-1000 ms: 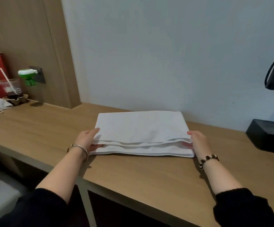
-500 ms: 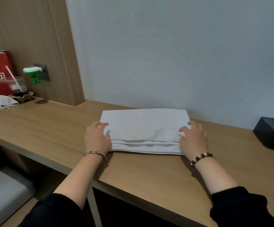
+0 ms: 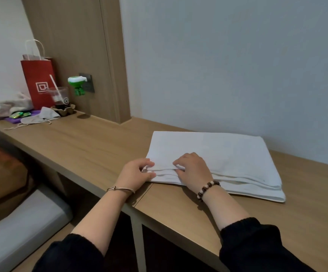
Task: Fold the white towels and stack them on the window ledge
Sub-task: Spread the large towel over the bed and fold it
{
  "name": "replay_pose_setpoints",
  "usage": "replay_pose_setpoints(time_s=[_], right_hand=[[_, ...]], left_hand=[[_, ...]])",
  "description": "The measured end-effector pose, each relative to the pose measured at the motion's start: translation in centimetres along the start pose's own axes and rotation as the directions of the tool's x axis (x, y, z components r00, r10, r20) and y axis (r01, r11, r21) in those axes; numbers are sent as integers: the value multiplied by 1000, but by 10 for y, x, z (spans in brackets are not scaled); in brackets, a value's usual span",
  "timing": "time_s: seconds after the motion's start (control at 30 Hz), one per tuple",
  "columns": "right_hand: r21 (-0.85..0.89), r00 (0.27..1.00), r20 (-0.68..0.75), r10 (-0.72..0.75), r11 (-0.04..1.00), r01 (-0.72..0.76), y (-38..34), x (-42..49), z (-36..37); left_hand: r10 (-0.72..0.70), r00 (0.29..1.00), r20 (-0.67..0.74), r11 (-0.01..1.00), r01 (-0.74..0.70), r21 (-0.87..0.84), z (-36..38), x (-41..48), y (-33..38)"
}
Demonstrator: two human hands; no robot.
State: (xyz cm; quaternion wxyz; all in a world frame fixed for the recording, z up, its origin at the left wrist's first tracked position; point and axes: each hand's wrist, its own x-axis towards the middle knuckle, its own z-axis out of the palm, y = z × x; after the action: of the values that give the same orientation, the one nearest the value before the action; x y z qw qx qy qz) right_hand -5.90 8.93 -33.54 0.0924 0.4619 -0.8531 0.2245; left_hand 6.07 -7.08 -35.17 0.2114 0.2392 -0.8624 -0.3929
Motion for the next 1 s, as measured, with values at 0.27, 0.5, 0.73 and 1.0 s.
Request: replay_pose_setpoints(time_s=[0.27, 0.5, 0.73, 1.0], right_hand=[[105, 987, -163, -16, 994, 33, -9, 4, 8], [78, 995, -101, -15, 997, 23, -17, 6, 6], [68, 994, -100, -52, 996, 59, -32, 11, 10], [39, 998, 6, -62, 997, 61, -29, 13, 13]], left_hand=[[-10, 999, -44, 1000, 10, 0, 5, 2, -1], [-4, 998, -64, 998, 8, 61, 4, 1, -1], [-24, 998, -65, 998, 28, 52, 3, 1, 0], [-18, 997, -71, 998, 22, 55, 3, -1, 2]])
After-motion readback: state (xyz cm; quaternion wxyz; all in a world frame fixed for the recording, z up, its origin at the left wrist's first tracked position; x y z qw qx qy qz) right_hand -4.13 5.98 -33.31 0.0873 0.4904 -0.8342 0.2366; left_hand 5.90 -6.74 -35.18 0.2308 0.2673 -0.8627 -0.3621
